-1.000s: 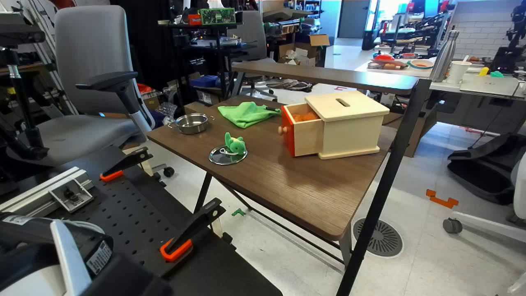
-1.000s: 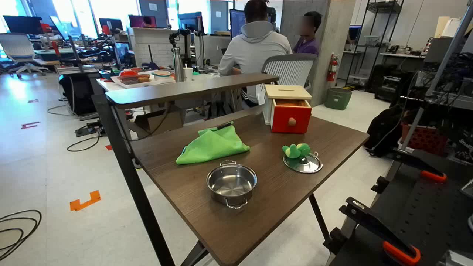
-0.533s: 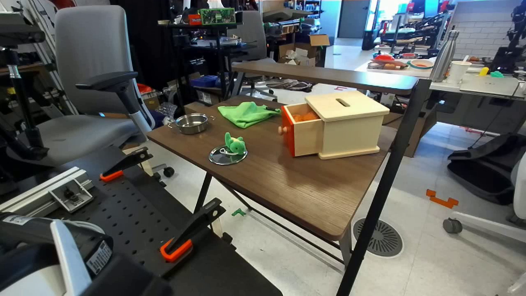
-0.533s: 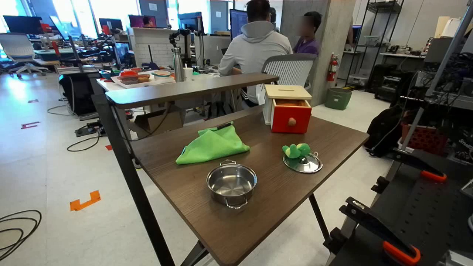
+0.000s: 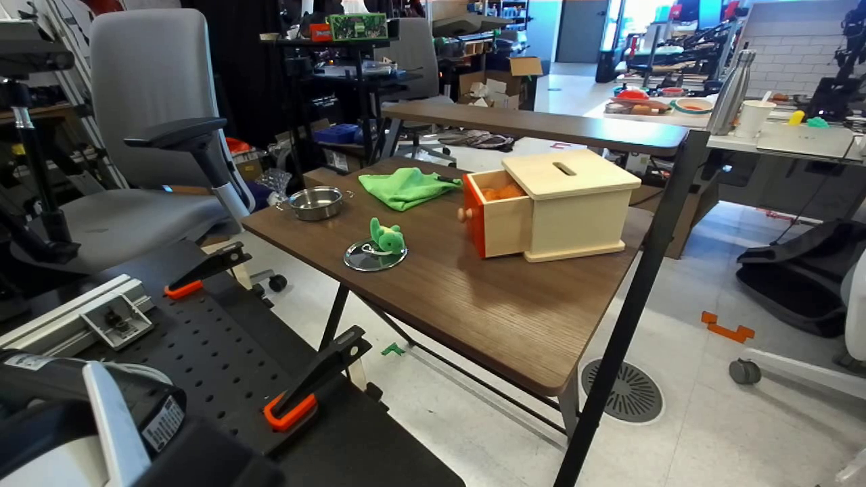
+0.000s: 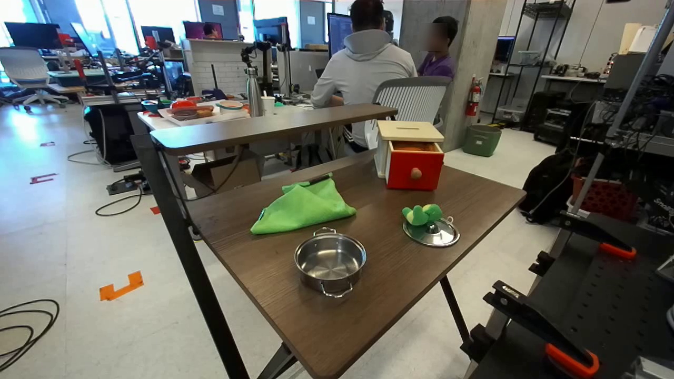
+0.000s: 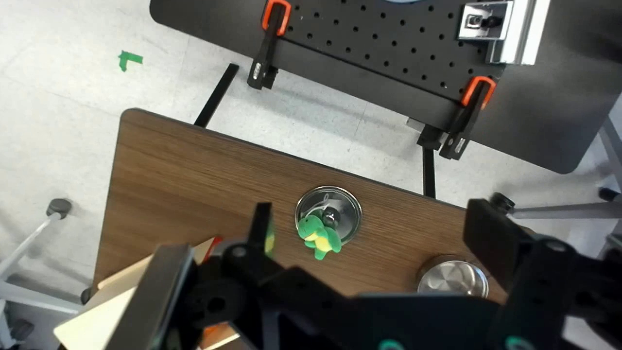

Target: Put the green doll in the pot

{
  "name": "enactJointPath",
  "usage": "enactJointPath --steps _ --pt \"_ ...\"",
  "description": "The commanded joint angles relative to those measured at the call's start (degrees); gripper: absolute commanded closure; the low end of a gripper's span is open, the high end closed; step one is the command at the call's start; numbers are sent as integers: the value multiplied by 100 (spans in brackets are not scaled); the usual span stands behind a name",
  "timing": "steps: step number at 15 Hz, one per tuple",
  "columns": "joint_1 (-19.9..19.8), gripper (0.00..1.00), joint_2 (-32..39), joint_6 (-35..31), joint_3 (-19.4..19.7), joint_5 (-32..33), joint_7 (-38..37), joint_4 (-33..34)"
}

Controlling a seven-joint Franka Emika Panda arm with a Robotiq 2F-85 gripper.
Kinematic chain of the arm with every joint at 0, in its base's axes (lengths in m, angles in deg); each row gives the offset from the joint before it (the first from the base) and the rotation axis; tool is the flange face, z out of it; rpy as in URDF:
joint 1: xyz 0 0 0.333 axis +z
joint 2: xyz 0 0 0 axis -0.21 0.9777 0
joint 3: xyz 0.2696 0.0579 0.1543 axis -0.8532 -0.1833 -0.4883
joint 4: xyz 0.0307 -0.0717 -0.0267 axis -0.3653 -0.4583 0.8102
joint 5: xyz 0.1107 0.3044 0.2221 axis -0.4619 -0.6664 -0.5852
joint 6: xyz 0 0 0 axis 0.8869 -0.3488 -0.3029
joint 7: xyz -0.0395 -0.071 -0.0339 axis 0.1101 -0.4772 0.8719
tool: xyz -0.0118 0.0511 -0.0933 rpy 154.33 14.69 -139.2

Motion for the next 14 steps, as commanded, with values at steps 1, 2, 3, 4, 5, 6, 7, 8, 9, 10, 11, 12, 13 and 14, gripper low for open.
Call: enactJointPath --steps 1,2,3,4,5,6,7,8,9,10,11,12,13,14 --pt "117 0 1077 -890 -294 141 -198 211" --pt "141 0 1392 -1203 -394 135 -316 257" --pt "150 0 1679 -1452 -474 148 -406 316" --pt "152 0 2008 -1750 -563 161 -553 388" --pt "144 0 2308 -1949 -620 184 -629 485" --pt "135 0 2592 -2136 -670 200 -725 585" --pt "118 0 2921 -2299 -694 213 -808 724" --pt "104 0 3192 -2392 -701 234 -881 863" --pt "91 0 3486 -2442 -690 274 -973 1033" --pt "93 0 3742 -2439 -670 319 -1054 1201" --pt "89 0 3982 -2445 -645 319 -1096 1362" --pt "94 0 4188 -2427 -625 338 -1163 1510" --pt "101 0 4407 -2403 -601 345 -1197 1659" --pt "121 0 4586 -2441 -572 389 -1262 1768"
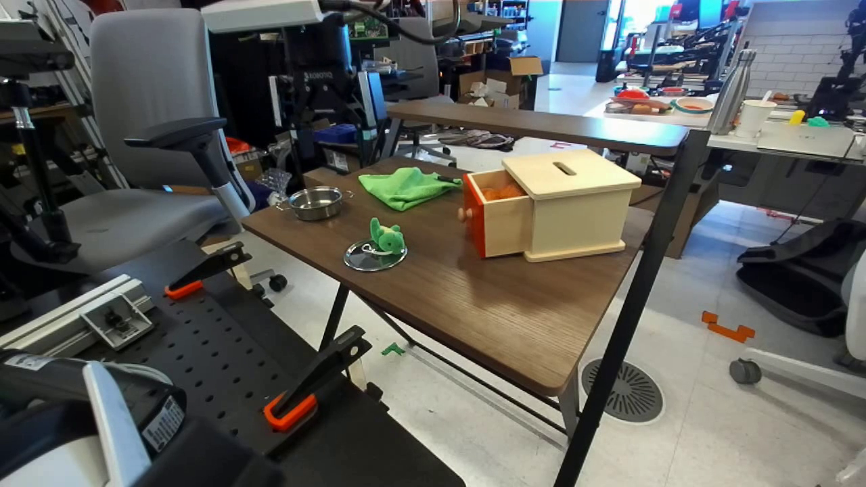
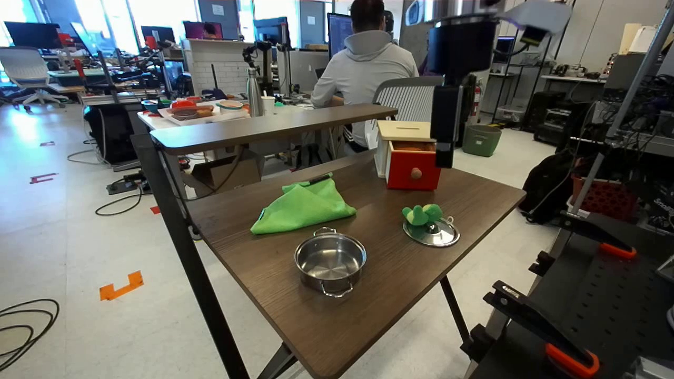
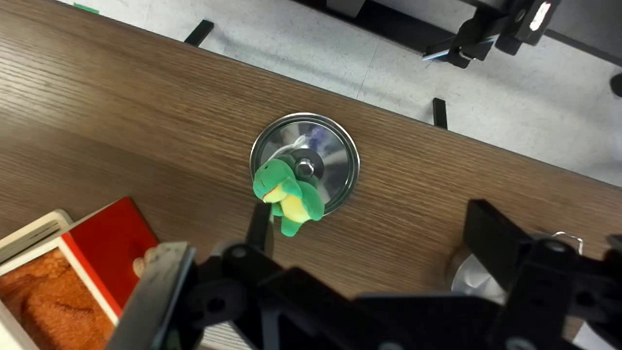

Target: Put the green doll in the pot

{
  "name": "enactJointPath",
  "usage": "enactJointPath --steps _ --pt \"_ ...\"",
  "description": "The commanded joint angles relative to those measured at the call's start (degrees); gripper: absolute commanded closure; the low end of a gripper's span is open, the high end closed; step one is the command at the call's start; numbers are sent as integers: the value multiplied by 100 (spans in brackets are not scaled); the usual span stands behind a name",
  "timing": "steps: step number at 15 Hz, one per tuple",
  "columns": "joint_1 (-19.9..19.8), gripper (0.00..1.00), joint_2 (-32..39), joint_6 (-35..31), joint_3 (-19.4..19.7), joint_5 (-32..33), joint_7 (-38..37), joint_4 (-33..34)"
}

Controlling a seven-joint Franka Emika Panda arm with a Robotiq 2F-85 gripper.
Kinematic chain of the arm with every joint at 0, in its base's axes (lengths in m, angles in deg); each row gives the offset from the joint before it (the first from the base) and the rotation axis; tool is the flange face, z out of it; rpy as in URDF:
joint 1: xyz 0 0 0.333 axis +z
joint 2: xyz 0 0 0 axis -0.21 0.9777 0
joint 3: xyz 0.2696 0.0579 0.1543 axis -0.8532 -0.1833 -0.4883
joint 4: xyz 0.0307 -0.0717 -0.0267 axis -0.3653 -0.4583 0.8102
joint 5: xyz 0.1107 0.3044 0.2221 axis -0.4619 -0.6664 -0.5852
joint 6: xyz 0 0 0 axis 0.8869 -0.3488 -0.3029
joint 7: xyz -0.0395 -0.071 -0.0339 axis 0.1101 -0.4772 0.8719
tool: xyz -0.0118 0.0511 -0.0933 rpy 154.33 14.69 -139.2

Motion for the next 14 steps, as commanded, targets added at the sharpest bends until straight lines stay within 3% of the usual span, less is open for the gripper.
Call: enactJointPath --steps 1,9,10,11,12,14 --pt "26 0 782 -74 84 287 -306 599" --pt "138 2 1744 -17 243 539 -693 1211" --pt "162 17 1824 -25 267 593 -728 1262" --pt "181 26 1869 -17 280 622 -746 1293" --pt "190 29 1917 -12 281 619 -734 1331" --pt "223 45 1969 -16 291 619 -723 1376"
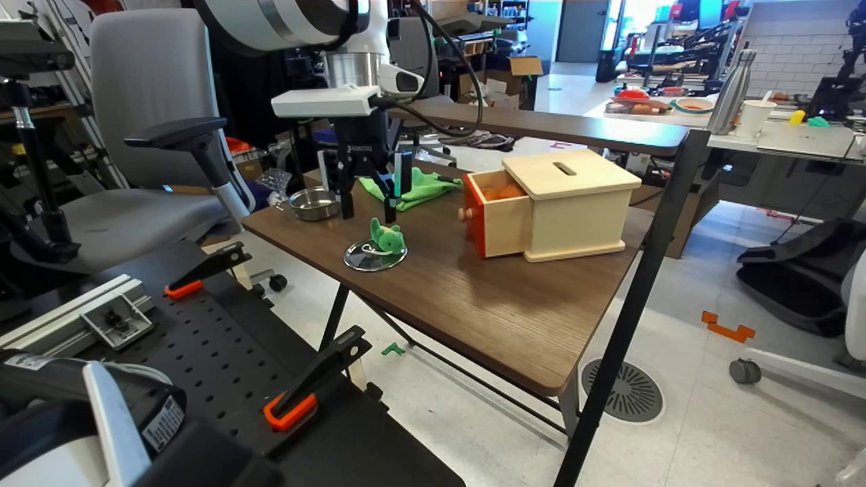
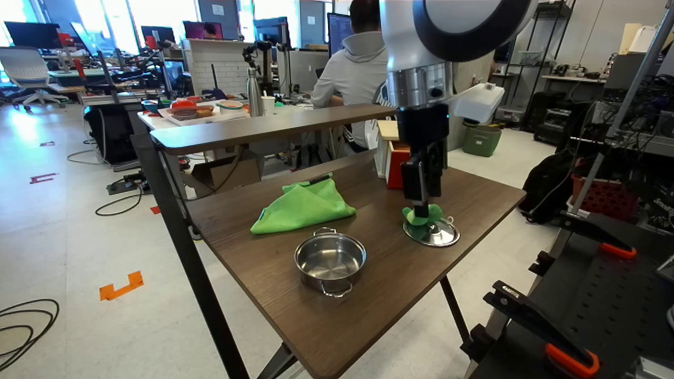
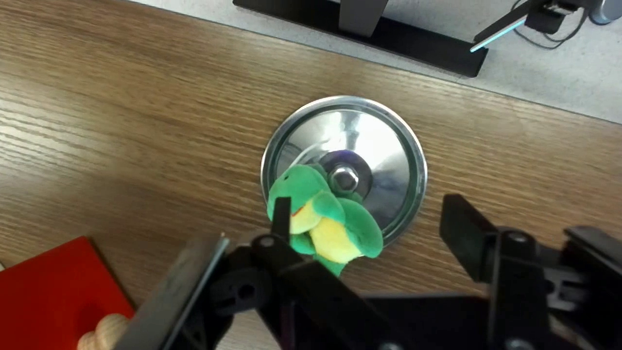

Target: Put the green doll in the pot

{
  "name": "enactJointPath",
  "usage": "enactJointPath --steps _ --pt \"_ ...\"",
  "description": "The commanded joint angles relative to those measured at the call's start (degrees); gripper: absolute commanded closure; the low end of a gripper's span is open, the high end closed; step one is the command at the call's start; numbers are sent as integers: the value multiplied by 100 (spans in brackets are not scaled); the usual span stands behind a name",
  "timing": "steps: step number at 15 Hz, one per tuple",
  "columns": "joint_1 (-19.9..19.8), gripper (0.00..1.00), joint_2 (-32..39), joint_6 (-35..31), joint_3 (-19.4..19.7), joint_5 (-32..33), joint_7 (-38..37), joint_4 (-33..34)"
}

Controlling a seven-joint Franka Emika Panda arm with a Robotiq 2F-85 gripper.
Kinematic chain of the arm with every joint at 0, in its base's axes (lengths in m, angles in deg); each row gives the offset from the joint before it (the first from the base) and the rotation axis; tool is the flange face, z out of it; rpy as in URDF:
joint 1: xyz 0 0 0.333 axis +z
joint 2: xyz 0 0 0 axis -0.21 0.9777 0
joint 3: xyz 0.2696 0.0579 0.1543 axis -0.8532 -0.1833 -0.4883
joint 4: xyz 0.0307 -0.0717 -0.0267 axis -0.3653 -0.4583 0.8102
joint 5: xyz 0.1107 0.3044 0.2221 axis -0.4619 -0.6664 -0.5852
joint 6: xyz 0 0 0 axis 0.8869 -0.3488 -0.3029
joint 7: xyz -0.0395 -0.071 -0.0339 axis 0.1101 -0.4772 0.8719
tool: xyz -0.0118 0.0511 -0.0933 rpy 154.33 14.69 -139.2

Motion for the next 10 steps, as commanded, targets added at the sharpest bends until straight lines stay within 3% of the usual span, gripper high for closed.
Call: enactJointPath --steps 1,7,10 --pt "136 52 158 -17 90 170 -134 196" --pt "154 98 233 13 130 183 -170 371" --pt "141 100 250 31 158 176 -179 449"
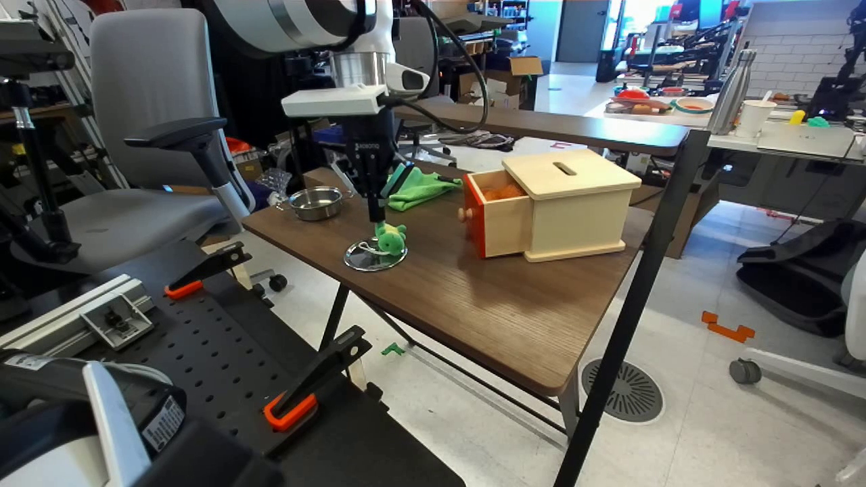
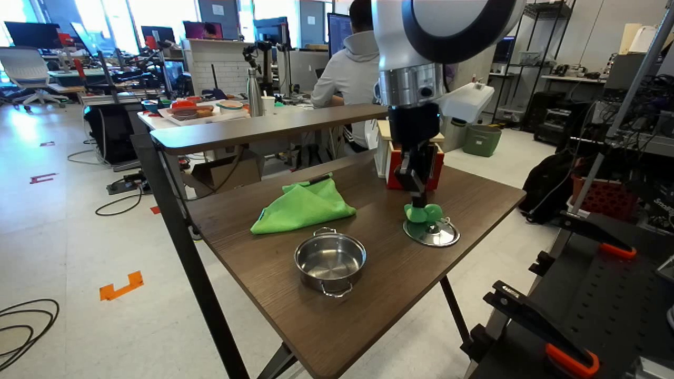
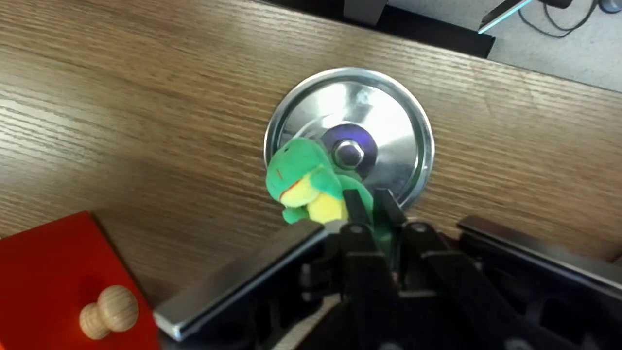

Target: Put the green doll in the pot

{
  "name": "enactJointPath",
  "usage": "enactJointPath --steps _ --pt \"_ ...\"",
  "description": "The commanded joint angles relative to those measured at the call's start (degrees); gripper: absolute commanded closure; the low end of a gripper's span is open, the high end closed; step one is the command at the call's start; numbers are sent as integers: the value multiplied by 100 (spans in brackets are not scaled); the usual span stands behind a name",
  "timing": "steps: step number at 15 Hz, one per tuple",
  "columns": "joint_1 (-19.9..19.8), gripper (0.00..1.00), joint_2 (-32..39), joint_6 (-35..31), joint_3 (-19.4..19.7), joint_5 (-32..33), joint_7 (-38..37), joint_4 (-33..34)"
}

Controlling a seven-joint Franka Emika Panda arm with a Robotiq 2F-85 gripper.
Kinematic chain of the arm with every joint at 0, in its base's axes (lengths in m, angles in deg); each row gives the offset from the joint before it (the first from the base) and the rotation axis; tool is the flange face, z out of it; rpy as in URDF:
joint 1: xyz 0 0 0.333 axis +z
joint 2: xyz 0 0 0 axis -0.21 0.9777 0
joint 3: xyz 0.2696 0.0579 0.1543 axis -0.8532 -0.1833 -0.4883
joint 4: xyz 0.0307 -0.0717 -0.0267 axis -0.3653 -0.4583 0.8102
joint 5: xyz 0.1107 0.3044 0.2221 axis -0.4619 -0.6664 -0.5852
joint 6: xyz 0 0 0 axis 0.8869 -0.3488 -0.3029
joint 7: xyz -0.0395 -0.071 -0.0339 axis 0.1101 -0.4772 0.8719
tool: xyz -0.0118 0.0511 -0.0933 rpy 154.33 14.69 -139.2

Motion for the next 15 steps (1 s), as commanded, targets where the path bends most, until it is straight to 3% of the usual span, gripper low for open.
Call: enactJointPath --steps 1,6,10,15 --pt "77 100 109 33 114 144 -151 205" --pt "22 99 -143 -22 121 102 -88 57" --pt "18 99 -813 -60 69 169 50 -479" --pt "216 99 -1751 -142 -4 717 -33 -1179"
